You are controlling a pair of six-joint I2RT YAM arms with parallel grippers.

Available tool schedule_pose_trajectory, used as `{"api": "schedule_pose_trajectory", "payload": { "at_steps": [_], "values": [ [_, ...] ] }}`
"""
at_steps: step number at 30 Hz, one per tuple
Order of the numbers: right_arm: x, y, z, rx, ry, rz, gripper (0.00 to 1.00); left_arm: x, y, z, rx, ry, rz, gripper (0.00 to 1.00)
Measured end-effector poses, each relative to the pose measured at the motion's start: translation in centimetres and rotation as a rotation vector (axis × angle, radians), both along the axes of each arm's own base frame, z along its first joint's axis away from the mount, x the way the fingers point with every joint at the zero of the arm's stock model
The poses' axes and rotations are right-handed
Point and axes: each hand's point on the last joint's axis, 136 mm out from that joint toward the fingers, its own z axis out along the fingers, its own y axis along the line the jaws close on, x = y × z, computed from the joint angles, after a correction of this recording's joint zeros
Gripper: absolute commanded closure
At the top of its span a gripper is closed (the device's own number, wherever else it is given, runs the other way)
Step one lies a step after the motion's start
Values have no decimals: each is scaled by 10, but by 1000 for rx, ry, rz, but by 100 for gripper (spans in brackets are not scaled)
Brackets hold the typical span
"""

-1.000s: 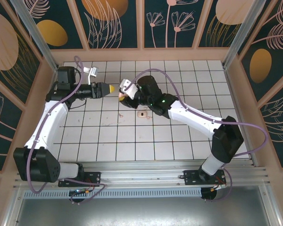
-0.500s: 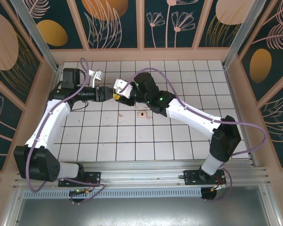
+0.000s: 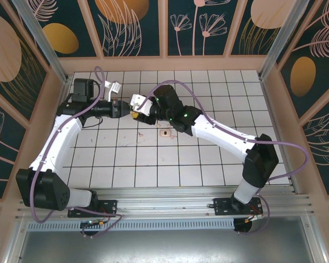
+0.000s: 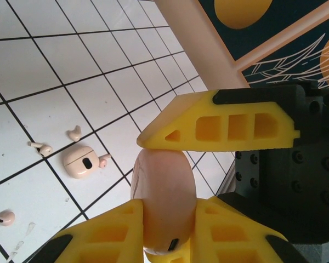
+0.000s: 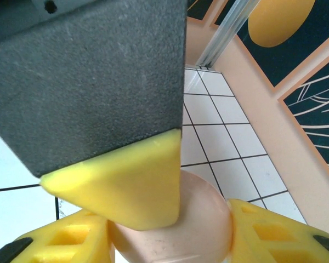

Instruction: Insert the wireless bluetooth earbuds into the charging case

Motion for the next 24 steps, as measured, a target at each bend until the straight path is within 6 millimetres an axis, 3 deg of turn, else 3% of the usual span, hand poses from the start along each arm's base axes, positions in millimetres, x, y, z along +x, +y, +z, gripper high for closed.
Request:
{"api": "schedule_pose_trajectory", "payload": {
  "at_steps": [7,12,15,19,24],
  "values": [
    [-3,-5,1,65,22,-25,37,0,-2,4,-11,-46,3,84],
    [-19,-35,18,229,106,-69,34,-1,-7,13,-99,-110,24,84],
    [-23,-65,44,398,181,-93,34,6,-8,33,-160,-177,48,85],
    [-11,-108,81,628,282,-137,35,11,-9,66,-231,-275,60,86],
    [-12,-118,100,746,403,-102,41,7,-16,107,-339,-363,44,86]
  ]
}}
